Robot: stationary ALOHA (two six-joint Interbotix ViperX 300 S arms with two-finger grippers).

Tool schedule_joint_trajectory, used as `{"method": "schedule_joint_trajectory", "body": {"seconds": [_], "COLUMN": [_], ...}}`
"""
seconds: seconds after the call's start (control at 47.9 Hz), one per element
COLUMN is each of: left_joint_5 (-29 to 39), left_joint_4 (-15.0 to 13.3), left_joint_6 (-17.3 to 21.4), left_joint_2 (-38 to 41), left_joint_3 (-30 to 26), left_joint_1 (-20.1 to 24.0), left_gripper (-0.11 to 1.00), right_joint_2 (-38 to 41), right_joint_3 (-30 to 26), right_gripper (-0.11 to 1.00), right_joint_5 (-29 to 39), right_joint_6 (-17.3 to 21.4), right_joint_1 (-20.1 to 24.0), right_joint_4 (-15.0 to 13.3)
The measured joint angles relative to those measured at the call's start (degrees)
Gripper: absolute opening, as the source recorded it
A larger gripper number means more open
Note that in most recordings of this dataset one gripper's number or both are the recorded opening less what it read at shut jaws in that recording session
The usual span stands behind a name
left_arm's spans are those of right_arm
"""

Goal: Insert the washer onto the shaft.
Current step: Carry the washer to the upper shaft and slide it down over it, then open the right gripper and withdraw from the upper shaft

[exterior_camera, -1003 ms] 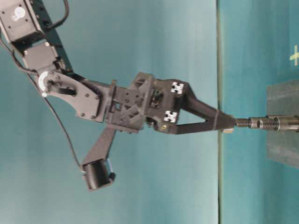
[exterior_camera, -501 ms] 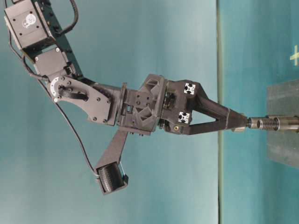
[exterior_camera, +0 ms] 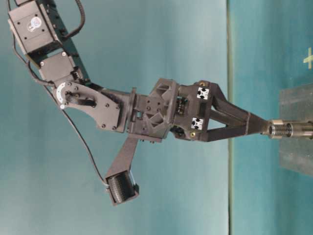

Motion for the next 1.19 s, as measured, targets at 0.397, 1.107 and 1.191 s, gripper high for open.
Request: {"method": "schedule_joint_trajectory", "body": {"seconds": [0.397, 1.107, 1.191], "left_joint_5": [0.00, 0.00, 0.00], "left_joint_4": [0.09, 0.00, 0.00], "left_joint_6": [-0.44, -1.93, -1.93], "left_joint_2": [-0.09, -0.09, -0.18], "left_joint_3": [0.00, 0.00, 0.00], "left_joint_1": [-0.26, -2.02, -2.02], "left_gripper": [0.00, 0.00, 0.00], "right_joint_2": [0.88, 1.67, 1.49], "right_joint_3": [-0.18, -2.11, -1.93], "right_gripper": [0.71, 0.70, 0.70], "right_joint_5": [0.62, 2.11, 3.96], "right_joint_6": [-0.09, 1.41, 1.49], "right_joint_1": [0.97, -0.88, 0.18], "right_joint_4": [5.10, -0.62, -0.44]}}
